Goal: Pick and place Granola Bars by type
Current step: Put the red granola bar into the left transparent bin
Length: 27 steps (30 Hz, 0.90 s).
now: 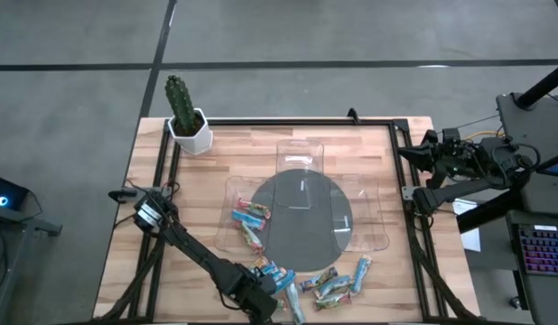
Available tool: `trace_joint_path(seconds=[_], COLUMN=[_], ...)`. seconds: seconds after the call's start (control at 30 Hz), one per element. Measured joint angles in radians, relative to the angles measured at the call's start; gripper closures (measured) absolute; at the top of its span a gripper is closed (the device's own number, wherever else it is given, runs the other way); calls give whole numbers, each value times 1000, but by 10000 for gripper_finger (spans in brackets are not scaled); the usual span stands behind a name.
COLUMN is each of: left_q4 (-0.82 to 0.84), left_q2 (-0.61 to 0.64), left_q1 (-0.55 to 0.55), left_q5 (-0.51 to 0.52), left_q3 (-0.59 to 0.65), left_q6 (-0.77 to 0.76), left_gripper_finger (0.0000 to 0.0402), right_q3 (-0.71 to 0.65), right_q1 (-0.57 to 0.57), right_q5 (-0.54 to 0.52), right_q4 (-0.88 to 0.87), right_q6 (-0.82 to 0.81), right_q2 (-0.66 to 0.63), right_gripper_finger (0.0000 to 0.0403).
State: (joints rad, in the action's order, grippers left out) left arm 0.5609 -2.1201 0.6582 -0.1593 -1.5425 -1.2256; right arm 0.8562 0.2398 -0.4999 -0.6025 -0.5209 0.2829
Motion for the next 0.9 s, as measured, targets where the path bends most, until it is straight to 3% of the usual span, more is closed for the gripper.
trace_joint_path(seconds=[0.63, 0.9], left_q4=[-3, -5], left_q2=[0, -1], left_q1=[0, -9], left_q5=[-3, -54], left_q3=[0, 0], left_q6=[-56, -56], left_gripper_finger=[152, 152], right_q3=[0, 0], right_q1=[0, 0], right_q5=[0, 0], right_q4=[0, 0], right_q6=[0, 0], right_q2=[0, 0], right_gripper_finger=[394, 394])
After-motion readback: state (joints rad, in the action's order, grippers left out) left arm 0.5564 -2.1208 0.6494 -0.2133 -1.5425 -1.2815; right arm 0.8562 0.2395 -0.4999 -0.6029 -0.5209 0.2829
